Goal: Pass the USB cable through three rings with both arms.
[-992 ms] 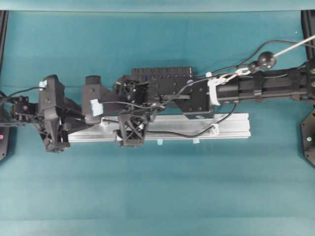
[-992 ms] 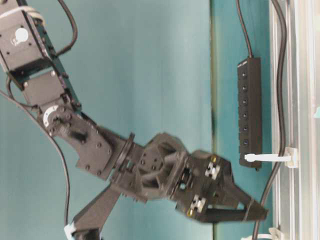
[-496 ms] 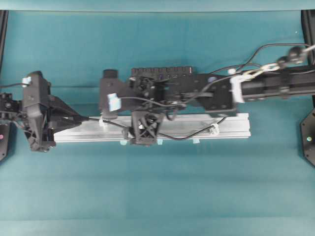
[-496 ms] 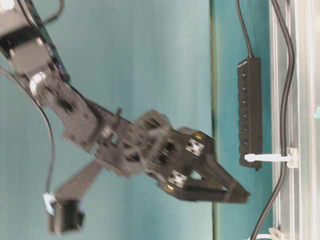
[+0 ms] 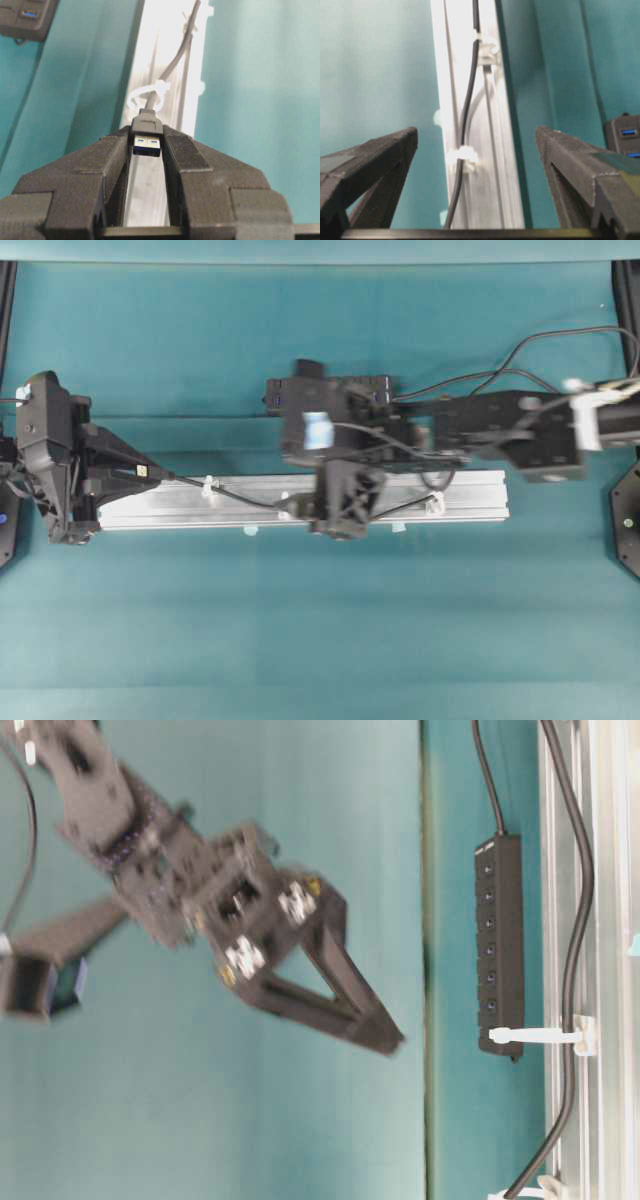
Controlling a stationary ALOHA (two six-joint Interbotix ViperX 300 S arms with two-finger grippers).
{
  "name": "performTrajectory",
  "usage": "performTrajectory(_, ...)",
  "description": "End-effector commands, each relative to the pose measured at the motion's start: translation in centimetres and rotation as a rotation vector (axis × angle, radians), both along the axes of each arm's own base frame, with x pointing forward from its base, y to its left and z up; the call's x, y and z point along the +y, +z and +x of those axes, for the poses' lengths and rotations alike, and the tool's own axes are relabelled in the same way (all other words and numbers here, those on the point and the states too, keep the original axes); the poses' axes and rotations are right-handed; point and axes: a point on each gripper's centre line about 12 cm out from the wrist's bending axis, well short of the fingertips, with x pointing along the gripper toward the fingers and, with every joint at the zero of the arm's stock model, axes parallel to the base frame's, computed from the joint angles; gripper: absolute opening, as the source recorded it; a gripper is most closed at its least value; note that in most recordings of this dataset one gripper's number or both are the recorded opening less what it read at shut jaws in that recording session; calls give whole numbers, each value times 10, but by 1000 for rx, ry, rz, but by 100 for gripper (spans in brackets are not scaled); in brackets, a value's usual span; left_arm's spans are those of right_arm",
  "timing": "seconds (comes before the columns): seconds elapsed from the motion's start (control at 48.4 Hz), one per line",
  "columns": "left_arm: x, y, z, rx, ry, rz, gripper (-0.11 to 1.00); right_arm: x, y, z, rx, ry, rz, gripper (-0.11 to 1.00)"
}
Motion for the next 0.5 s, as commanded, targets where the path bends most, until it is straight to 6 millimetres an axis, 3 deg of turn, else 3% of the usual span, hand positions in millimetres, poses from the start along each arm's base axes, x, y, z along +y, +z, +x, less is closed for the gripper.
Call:
performTrajectory(0.0,0,9,6,-29,-3,5,24,2,17,-8,-66,-1,2,79)
performTrajectory(0.207,0,10,7,-30,-3,5,24,3,22,-26,-91,-4,6,70)
performTrajectory(0.476,0,10,7,-32,-3,5,24,4,26,-45,-97,-6,8,70)
